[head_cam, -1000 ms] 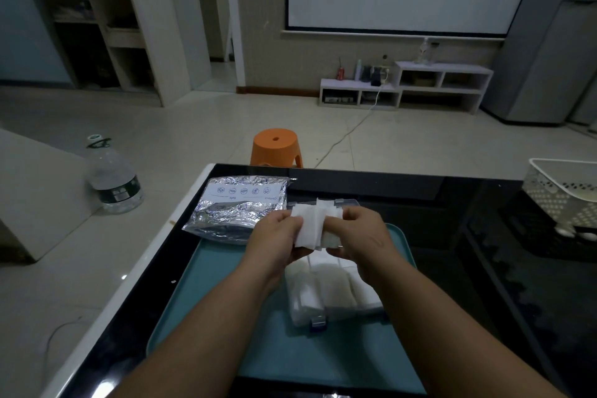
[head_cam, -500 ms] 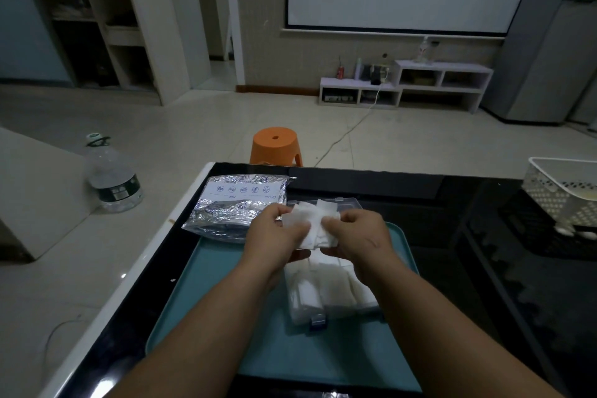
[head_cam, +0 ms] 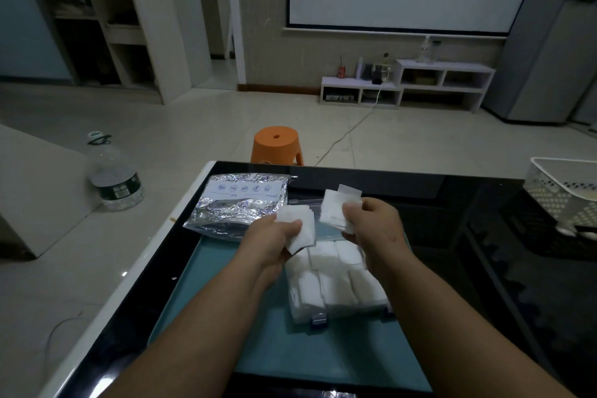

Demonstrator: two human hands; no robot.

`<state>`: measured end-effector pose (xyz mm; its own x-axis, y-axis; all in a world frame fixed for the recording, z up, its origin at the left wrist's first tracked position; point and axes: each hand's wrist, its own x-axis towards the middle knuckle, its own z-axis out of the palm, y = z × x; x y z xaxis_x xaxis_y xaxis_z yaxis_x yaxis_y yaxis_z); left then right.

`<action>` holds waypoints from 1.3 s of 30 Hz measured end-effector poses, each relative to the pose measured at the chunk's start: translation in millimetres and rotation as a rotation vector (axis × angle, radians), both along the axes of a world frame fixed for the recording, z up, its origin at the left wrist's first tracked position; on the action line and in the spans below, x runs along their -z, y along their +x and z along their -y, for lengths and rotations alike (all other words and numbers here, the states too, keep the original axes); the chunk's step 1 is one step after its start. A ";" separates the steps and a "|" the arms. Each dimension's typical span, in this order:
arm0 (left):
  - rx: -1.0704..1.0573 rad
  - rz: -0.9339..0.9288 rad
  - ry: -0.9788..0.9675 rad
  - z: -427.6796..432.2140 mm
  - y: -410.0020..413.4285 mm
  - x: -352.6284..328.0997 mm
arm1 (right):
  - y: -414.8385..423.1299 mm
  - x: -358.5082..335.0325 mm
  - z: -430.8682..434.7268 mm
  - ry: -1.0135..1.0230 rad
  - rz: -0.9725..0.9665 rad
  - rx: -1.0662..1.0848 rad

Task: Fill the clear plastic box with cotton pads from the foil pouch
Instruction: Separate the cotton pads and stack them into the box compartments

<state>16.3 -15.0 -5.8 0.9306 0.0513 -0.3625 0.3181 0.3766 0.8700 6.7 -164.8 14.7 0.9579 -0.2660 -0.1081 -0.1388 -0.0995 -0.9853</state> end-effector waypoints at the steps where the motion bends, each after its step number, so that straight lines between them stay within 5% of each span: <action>1: -0.001 -0.002 -0.005 0.3 -0.4 0.0 | 0.5 -0.5 0.1 -0.016 -0.001 -0.011; 8: 0.083 0.014 -0.025 2.3 -5.4 -3.6 | 0.7 -4.6 -4.7 0.059 -0.044 -0.201; 14: 0.140 0.008 -0.312 1.2 -6.8 -8.2 | 0.3 -2.3 -3.8 -0.056 -0.033 -0.168; 24: -0.011 0.047 0.070 -0.9 1.0 0.8 | 1.4 -5.2 2.5 -0.114 0.023 -0.227; 39: -0.011 -0.027 -0.194 0.0 3.4 3.6 | -0.2 -1.3 -2.8 -0.552 0.055 -0.397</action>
<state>19.7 -15.0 -9.4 0.9202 -0.0124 -0.3912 0.3354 0.5402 0.7718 6.6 -162.0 16.0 0.9945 0.1042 -0.0062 0.0605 -0.6231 -0.7798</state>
